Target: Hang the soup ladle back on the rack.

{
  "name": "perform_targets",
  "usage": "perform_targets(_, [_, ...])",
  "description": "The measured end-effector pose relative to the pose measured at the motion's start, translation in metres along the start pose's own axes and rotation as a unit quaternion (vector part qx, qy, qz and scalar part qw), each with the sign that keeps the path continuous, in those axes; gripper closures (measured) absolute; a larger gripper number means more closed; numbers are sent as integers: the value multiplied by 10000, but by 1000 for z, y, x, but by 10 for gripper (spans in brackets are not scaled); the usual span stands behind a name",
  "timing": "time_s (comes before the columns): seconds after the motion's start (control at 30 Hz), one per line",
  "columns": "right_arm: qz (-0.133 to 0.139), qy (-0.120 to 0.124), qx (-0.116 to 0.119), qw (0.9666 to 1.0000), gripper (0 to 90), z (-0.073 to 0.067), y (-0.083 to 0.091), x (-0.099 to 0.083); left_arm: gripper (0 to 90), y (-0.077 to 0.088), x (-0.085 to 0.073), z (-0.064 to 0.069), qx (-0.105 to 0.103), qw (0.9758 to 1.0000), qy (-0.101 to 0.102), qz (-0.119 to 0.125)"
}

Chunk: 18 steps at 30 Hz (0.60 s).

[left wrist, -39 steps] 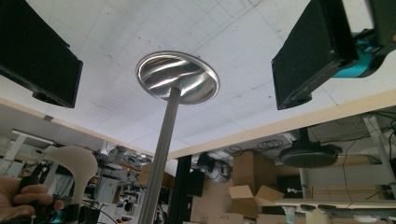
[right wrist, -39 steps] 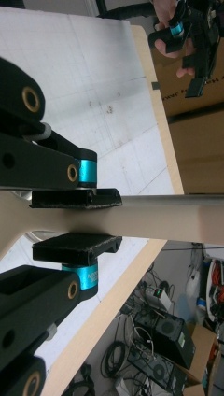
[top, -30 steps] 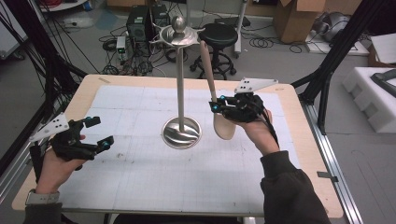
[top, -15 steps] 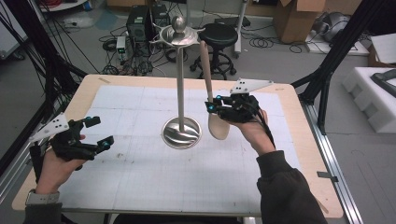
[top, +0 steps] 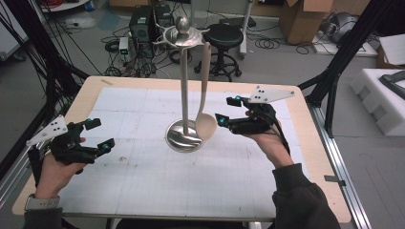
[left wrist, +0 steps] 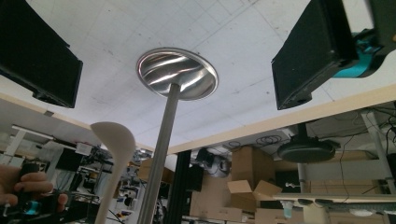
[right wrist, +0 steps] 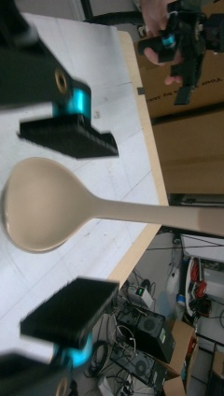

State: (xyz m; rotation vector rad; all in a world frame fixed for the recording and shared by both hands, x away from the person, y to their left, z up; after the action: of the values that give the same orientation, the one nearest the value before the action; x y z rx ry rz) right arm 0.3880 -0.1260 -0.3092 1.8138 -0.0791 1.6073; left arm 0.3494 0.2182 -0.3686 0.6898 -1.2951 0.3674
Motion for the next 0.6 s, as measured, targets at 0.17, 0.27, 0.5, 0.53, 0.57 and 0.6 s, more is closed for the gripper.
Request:
perform_targets(0.17, [-66, 120, -31, 9999, 62, -6, 6, -10, 22, -2, 0, 2, -16, 10000, -25, -6])
perform_targets(0.27, [46, 183, 8, 9998, 12, -11, 11, -13, 22, -2, 1, 4, -39, 10000, -50, 16])
perform_targets(0.5, [190, 149, 184, 9995, 12, -24, 21, -27, 22, -2, 5, 11, -167, 9997, -159, 123])
perform_targets(0.53, [210, 103, 181, 9996, 12, -24, 22, -29, 22, -3, 5, 12, -179, 9997, -162, 107])
perform_targets(0.57, [233, 56, 193, 9995, 12, -24, 23, -31, 22, -3, 6, 13, -221, 9996, -173, 104])
perform_targets(0.6, [283, 7, 193, 9994, 12, -23, 24, -34, 22, -3, 6, 15, -254, 9994, -216, 111])
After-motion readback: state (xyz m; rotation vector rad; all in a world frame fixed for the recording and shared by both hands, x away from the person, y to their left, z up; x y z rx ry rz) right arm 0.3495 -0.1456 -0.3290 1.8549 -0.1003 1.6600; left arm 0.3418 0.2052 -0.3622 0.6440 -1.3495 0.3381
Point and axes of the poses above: each handheld gripper's, and its own axes: y roughly backward along the jaws, x roughly out of its top, z roughly to its right, the point moved 10 cm from there along -y, roughly forward along the jaws, and after that the axes turned 8 degrees about -z, right-handed, at the moved point
